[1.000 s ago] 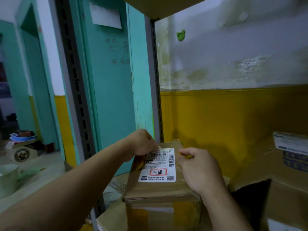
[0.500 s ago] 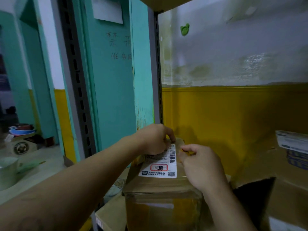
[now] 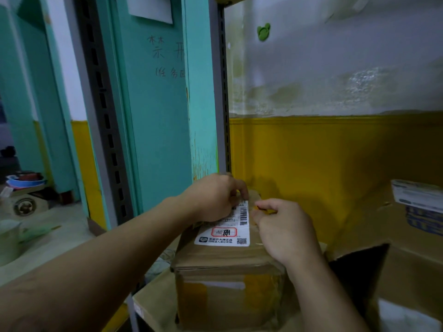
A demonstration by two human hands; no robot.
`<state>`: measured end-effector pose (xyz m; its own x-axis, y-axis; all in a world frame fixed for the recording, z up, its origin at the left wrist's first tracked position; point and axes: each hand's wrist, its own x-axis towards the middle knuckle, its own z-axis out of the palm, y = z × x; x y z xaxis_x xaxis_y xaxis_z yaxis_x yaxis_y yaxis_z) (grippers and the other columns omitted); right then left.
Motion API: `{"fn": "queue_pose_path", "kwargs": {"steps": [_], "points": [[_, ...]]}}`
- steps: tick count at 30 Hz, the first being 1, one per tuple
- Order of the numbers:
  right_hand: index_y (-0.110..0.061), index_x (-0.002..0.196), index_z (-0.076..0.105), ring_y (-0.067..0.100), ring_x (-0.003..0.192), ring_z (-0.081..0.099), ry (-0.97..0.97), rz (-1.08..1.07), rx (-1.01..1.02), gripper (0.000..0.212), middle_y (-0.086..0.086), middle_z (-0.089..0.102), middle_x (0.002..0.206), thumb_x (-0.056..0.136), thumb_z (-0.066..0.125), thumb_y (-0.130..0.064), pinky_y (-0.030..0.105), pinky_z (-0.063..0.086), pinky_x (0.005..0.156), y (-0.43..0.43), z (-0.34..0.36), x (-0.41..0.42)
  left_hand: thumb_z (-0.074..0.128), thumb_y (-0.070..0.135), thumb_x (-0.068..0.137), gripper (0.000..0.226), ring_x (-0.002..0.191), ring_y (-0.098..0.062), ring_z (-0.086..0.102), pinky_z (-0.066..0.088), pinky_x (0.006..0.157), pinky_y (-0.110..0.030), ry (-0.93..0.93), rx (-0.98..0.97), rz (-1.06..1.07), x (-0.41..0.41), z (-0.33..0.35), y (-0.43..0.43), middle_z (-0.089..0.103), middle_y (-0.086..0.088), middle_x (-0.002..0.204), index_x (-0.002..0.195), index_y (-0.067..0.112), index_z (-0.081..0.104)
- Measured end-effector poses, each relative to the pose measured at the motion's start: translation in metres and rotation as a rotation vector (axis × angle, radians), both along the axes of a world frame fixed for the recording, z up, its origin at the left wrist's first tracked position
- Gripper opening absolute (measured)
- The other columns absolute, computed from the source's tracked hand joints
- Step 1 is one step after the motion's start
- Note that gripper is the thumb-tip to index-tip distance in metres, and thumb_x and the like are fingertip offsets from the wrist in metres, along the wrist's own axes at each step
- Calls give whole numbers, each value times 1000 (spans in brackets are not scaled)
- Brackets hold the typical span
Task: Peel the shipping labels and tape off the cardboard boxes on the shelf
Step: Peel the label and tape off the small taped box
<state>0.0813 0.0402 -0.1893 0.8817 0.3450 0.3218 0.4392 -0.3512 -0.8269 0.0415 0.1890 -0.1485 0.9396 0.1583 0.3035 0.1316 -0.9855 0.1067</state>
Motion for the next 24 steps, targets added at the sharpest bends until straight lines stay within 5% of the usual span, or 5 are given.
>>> {"fn": "queue_pose_path", "kwargs": {"steps": [11,15,20,24], "points": [[-29,113,69,3,68,43,2,-3,4,23,-9,70,106,92,62,-32,24,39,66,3,-4,4,55,24,98,17,98,-15,59,54,86,-40,17,1,-66,0,0,3,58,3,113,109,32,65],[-29,115,69,-3,60,41,5,5,18,24,-18,57,78,92,62,-32,19,38,57,2,-4,5,55,30,97,20,100,-13,59,53,88,-38,86,22,-70,-7,3,3,59,3,116,114,33,65],[-26,120,67,-2,61,43,6,7,11,27,-9,62,95,94,60,-30,15,35,53,0,-2,3,60,44,93,31,105,-18,57,52,90,-40,119,49,-62,-29,11,-14,54,1,122,120,30,64],[-25,122,66,10,86,52,10,17,22,30,-5,67,119,93,60,-28,24,39,63,-1,-2,1,63,63,82,37,101,-12,59,53,87,-38,85,31,-84,-53,12,-34,62,9,111,101,32,72]]}}
